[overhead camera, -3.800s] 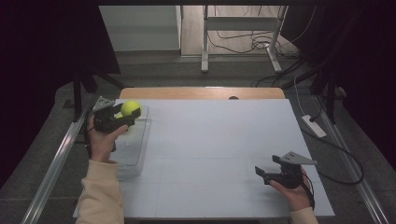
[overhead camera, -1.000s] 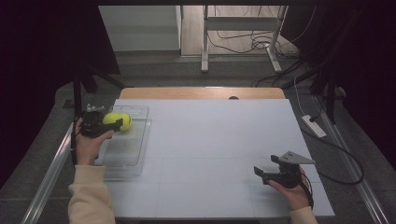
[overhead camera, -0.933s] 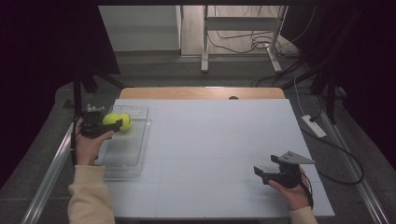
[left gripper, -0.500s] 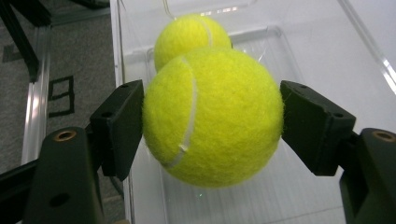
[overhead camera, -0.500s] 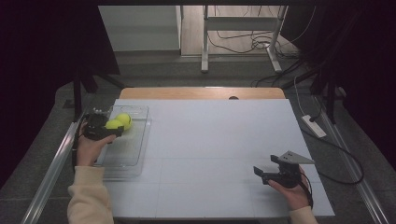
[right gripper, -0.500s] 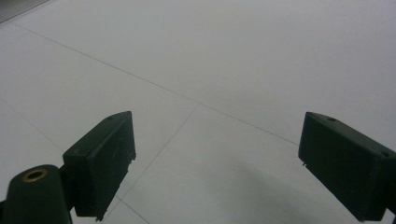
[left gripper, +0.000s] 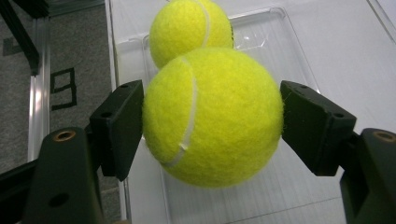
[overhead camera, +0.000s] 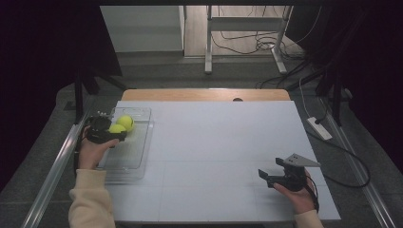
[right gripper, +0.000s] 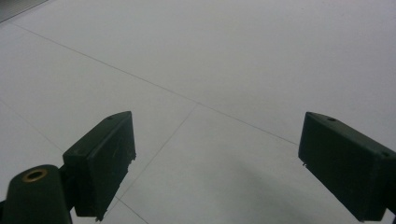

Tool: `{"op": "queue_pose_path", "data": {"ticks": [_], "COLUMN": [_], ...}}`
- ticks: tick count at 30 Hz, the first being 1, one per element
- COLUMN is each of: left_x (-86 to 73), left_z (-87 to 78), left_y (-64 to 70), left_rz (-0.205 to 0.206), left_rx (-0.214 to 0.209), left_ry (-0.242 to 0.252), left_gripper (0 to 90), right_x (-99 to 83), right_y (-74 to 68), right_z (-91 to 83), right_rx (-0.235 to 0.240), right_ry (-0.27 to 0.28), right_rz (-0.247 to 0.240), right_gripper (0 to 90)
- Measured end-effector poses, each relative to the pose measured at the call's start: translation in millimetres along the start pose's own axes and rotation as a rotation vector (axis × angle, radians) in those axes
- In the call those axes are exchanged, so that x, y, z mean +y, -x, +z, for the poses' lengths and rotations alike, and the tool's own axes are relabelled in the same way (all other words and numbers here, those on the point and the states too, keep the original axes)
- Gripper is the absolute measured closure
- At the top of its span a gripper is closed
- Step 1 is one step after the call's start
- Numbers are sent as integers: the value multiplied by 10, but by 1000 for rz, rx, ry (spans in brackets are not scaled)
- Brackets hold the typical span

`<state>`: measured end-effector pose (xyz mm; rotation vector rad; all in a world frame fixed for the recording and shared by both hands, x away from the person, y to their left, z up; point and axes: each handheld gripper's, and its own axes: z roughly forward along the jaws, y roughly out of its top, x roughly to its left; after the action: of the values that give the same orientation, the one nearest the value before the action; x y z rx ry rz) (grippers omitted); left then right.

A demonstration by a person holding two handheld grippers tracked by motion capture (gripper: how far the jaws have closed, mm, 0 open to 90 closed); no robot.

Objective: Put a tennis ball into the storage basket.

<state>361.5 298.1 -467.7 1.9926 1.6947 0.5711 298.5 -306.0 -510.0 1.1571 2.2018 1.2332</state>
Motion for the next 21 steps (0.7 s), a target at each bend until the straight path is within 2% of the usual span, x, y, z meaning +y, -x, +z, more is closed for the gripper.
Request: {"op": "queue_pose_path", "data": {"ticks": [7,9,14,21], "left_x": [2,5,14,28], "left_z": [-12,-43,-106,-110], "left_y": [-5,-8,-4,13], "left_rz": [-6,-21,-20,-23], "left_rx": [7,17,-7,-34], "left_ry": [12,52,75,98], "left_gripper": [266,253,167,137], "right_x": [-2,-2,-3,-3], "right_y": [4,2,0,-2], "right_z": [-1,-3,-2,-1], "right_rx": [1,1,0,0], "right_ry": [2,2,2,1], "right_rz": [1,1,-1,-2], "right_gripper": [108,108,108,108]}}
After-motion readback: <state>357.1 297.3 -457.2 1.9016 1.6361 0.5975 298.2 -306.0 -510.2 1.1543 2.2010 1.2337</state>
